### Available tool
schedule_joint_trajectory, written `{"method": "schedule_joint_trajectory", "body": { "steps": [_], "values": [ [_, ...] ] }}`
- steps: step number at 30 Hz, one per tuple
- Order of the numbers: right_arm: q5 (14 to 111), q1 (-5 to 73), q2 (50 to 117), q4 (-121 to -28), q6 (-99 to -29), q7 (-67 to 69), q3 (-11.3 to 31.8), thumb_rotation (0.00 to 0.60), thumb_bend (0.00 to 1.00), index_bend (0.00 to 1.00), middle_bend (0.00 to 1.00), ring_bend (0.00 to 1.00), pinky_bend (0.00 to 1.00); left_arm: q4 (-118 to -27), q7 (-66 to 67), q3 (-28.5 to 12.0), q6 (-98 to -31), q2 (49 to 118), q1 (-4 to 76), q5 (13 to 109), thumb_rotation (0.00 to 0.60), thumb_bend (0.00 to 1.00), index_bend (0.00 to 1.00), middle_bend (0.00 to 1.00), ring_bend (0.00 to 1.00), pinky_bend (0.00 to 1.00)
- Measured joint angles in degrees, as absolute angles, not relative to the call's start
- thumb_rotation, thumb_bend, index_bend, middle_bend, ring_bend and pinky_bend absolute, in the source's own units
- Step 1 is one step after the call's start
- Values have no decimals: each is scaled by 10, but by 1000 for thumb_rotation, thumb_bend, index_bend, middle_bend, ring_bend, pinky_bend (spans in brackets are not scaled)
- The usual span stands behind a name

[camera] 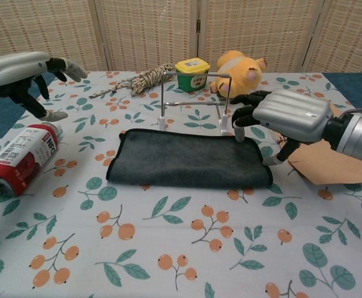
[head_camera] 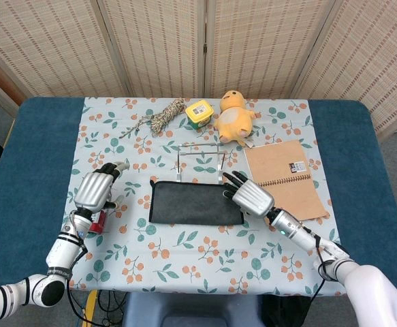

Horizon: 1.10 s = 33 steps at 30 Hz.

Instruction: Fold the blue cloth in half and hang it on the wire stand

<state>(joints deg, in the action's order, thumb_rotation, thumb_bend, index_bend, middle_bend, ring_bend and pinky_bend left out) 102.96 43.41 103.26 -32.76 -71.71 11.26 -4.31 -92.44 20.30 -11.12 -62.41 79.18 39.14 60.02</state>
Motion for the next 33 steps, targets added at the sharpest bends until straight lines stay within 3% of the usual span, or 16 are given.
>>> {"method": "schedule_joint_trajectory", "body": {
  "steps": [11,33],
  "values": [
    [1033,420,1039,-277,-756,157,-61,600,9,416,281,62,148,-927,207,-111,-624,790,390,597,600,285,159,177,173,361],
    [1030,429,1083,-217,-726,163,-77,600,10,416,280,62,148,-925,205,-110,-621,794,388,592,600,284,157,164,161,356]
  ]
}}
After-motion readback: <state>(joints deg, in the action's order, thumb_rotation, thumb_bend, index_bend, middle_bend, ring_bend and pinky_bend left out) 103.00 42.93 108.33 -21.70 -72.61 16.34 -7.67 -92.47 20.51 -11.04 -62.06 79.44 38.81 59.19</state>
